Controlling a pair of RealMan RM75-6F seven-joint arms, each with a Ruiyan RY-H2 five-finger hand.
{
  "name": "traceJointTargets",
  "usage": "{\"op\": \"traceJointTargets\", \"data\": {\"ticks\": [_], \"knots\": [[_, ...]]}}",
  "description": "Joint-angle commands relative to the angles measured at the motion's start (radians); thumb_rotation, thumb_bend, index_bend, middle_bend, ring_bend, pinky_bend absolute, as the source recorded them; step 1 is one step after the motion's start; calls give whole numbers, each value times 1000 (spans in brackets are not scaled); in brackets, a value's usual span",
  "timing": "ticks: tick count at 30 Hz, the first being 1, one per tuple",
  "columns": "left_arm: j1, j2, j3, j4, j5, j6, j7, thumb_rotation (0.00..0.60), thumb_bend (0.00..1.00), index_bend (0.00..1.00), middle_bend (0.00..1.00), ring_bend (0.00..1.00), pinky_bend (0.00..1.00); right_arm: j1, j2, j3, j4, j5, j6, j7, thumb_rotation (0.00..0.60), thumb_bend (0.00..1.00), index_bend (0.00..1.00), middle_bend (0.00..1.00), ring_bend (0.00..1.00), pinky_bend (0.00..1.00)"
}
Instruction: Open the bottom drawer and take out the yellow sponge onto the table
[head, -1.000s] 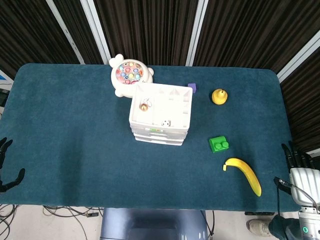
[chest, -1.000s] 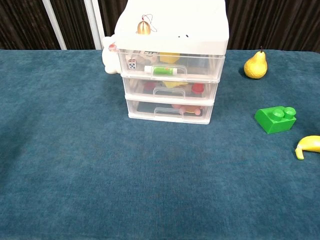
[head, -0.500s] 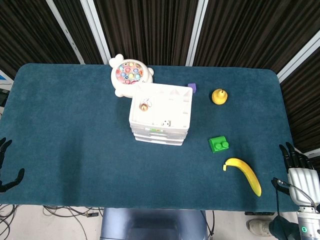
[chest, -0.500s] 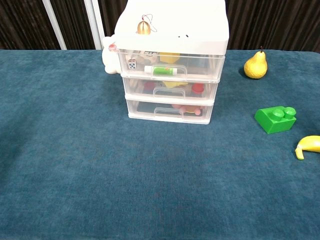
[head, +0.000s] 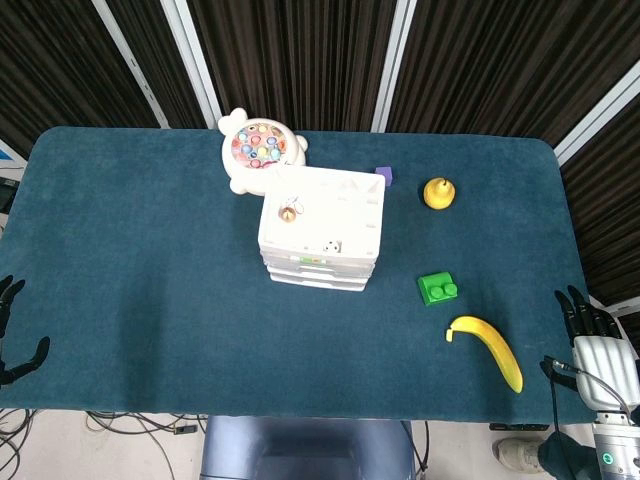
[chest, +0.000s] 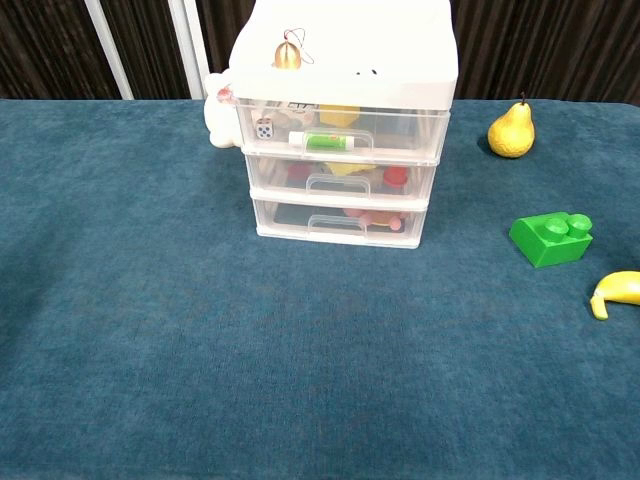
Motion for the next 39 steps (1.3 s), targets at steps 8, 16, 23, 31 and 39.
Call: {"op": "traceJointTargets", "data": {"ticks": [8,16,23,31,39], "knots": [[-1,-2,-3,-7,-3,1,1,600,356,34,0,0,0,27,66,-53,-155,-9,-149,296,600,136,0,489,664,818],[1,0,-5,-7,-8,2,-3,600,356,34,0,0,0,182,126,-73,-252,-70,-418,634,600,238,0,835,929,1000],[0,1,-8,-4,-14,0,-8,600,356,34,0,0,0,289,32,-35,-268,11,-567,645,600,321,0,927,998,1000],[1,2,-9,0,-11,2,-21,600,356,34,0,0,0,364,-122,12,-252,104,-641,653,600,374,0,965,1000,1000],[0,3,-7,-2,-14,-6,-19,600,356,34,0,0,0,433,-281,59,-159,161,-694,690,600,412,0,981,1000,1000]]}}
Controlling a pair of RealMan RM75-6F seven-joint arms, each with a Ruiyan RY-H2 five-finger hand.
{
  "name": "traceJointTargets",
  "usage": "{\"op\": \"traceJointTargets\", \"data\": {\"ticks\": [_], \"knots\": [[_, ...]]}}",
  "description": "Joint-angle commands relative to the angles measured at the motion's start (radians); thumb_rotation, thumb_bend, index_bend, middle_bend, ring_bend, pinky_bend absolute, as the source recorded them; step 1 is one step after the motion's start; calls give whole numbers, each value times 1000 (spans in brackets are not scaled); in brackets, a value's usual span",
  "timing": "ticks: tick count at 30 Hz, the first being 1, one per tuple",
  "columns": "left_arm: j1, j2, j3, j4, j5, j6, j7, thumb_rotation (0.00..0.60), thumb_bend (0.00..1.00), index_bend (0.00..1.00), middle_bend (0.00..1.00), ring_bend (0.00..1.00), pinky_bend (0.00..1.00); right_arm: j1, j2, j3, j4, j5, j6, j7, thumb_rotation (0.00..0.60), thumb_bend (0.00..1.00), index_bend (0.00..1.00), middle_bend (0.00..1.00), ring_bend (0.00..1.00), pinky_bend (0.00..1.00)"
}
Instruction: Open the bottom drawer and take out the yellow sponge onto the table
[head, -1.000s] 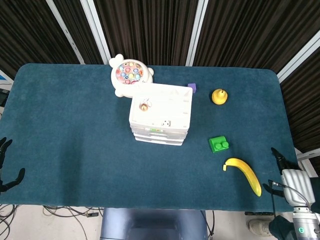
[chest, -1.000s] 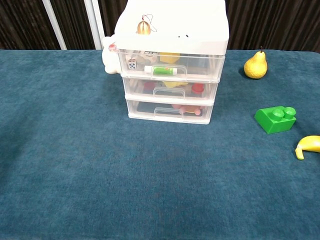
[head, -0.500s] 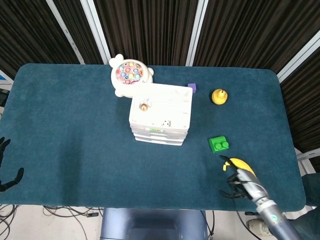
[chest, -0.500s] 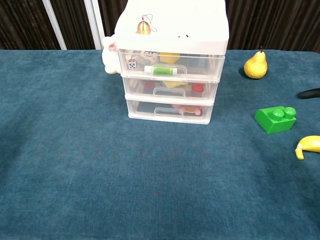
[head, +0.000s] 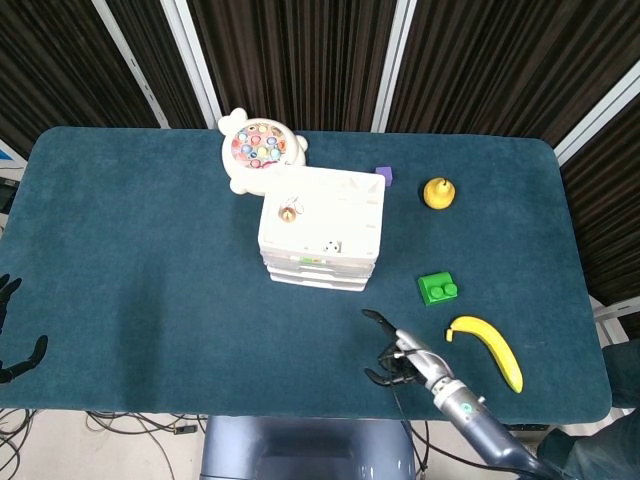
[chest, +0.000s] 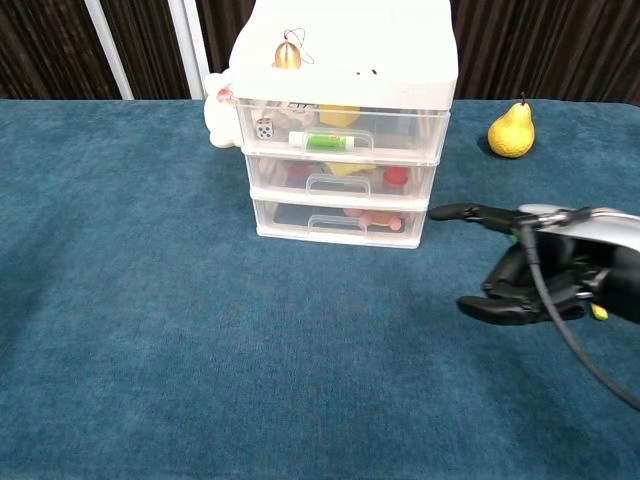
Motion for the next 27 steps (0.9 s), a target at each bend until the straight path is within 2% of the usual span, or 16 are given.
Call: {"op": "traceJointTargets", "data": {"ticks": [1,7,14,20,27], "knots": [[0,1,-1,-3,-3,-1,-2,600,356,34,0,0,0,36,-68,27,54,20,-24,28,600,412,0,983,1000,1000],[-1,2,-1,-3,-5,-5,-2,600,355,34,0,0,0,67,-171,59,128,33,-31,83,600,418,0,988,1000,1000],[-1,2,-3,0,-9,-4,-1,600,356,34,0,0,0,103,-285,97,220,76,-27,90,600,440,0,993,1000,1000],[-1,2,-3,1,-10,-6,-4,600,356,34,0,0,0,120,-351,116,275,117,-33,97,600,446,0,995,1000,1000],[1,2,-4,4,-12,-3,-4,600,356,34,0,0,0,136,-388,134,335,103,-52,161,600,462,0,995,1000,1000]]}}
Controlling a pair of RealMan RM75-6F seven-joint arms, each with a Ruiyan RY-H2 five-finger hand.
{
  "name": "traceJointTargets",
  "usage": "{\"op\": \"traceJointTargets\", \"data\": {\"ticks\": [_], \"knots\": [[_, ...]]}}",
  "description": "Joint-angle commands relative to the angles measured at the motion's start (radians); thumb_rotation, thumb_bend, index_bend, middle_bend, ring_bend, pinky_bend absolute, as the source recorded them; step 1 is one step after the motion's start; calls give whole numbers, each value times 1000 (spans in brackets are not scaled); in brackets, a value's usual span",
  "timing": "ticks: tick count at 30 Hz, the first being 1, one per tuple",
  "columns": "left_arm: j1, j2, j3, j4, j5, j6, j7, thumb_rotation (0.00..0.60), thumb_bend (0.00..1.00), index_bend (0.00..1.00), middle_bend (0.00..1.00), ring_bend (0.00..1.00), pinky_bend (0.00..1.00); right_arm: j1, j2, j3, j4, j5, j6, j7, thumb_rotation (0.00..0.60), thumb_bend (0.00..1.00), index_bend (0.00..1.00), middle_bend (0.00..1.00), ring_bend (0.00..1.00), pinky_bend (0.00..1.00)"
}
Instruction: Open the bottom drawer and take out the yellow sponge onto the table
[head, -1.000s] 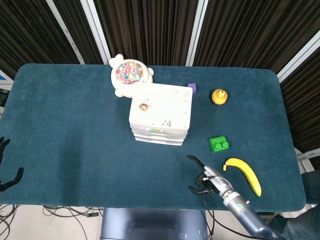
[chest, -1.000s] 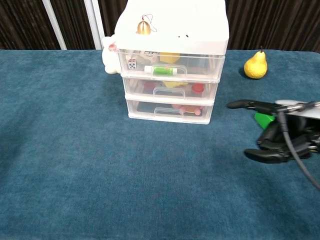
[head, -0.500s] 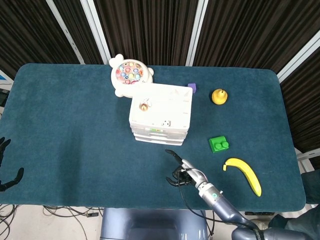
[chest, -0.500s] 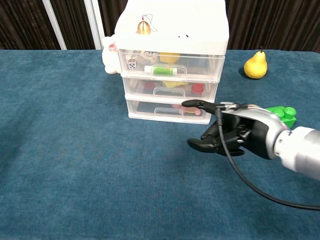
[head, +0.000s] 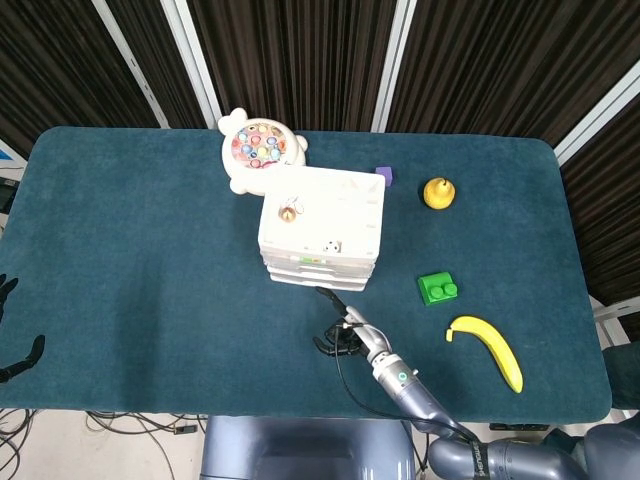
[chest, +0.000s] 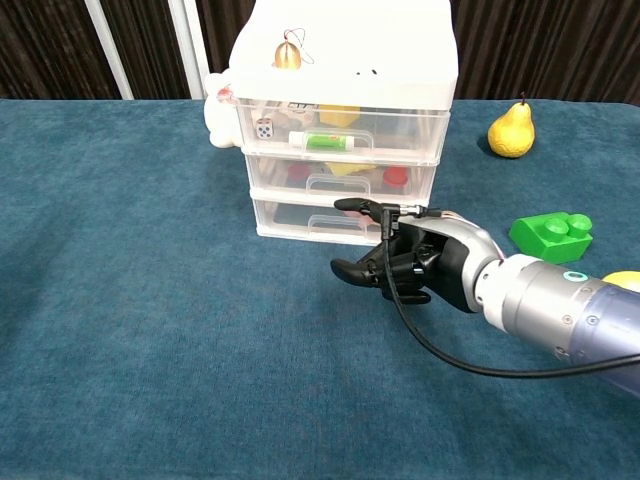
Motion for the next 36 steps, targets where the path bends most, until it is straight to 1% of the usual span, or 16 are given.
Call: {"op": "traceJointTargets", "data": {"ticks": [1,16,23,36], "knots": [[-1,-1,0,2,-2,-3,1,600,356,34,0,0,0,9,-20,8,27,-11,-3,18,600,467,0,995,1000,1000],[-3,-2,-3,3,-9,-8,6,600,357,34,0,0,0,43,-94,48,119,24,-4,12,600,470,0,995,1000,1000],[-3,-4,-6,4,-15,-5,5,600,357,34,0,0,0,52,-116,67,134,47,1,-3,600,470,0,998,1000,1000],[-3,-4,-7,4,-17,-7,8,600,357,34,0,0,0,67,-132,80,144,64,-14,-17,600,469,0,999,1000,1000]]}}
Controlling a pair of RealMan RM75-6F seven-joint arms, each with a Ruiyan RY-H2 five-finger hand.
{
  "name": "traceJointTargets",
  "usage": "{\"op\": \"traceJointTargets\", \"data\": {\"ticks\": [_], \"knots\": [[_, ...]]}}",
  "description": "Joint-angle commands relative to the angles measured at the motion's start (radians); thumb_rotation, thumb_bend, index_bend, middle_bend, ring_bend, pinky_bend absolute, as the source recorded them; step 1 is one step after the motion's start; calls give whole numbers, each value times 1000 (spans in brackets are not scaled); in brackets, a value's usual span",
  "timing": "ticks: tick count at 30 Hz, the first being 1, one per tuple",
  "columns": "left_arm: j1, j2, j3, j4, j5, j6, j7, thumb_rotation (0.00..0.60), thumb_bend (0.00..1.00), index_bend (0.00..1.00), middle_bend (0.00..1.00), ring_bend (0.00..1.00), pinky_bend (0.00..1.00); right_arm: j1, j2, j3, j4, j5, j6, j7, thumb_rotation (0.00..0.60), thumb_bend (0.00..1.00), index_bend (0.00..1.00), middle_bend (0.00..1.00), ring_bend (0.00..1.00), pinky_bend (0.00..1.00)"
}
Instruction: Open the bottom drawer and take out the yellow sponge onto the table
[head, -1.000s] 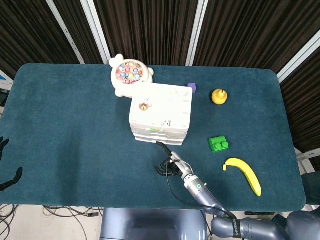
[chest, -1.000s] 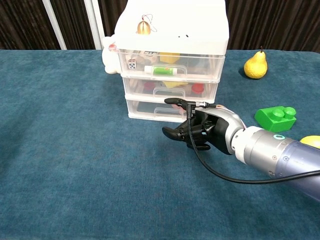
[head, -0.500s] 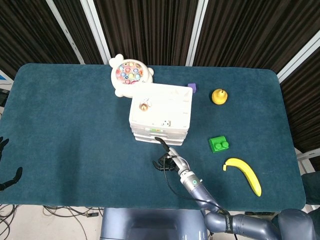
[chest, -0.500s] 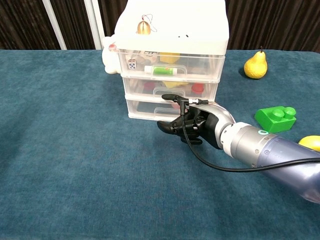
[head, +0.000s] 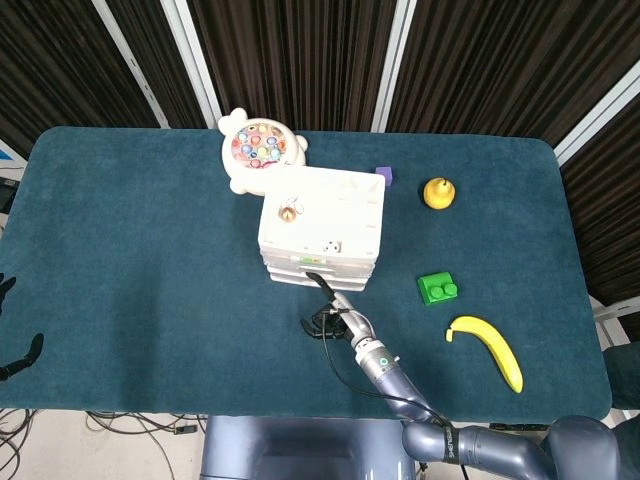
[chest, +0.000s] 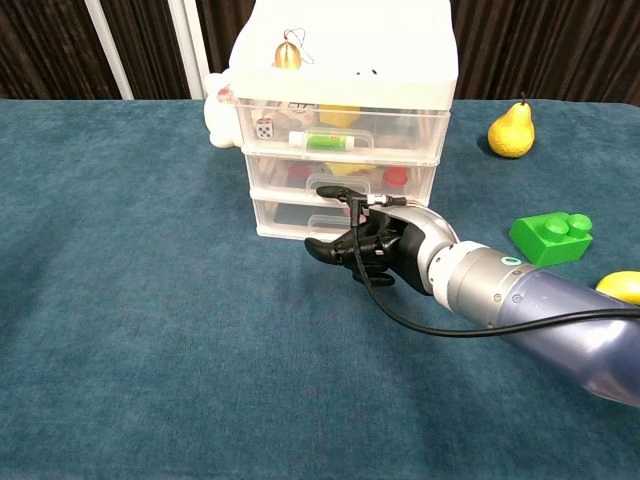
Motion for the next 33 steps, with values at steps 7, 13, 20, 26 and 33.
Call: {"op": "traceJointTargets", "data": {"ticks": [7,13,20,26,33], "knots": [[0,0,0,0,-1,-1,2,600,357,34,0,0,0,15,0,16,4,11,-11,-17,600,470,0,999,1000,1000],[1,0,0,0,-2,-1,3,600,357,34,0,0,0,23,2,19,6,22,-29,-19,600,470,0,999,1000,1000],[1,0,-1,0,-4,-1,4,600,357,34,0,0,0,31,-1,20,11,28,-43,-26,600,471,0,999,1000,1000],[1,1,0,0,-5,-3,4,600,357,34,0,0,0,38,-3,26,17,34,-57,-20,600,470,0,999,1000,1000],[1,2,-1,-1,-7,-5,3,600,357,34,0,0,0,45,-6,31,24,27,-67,-7,600,471,0,999,1000,1000]]}}
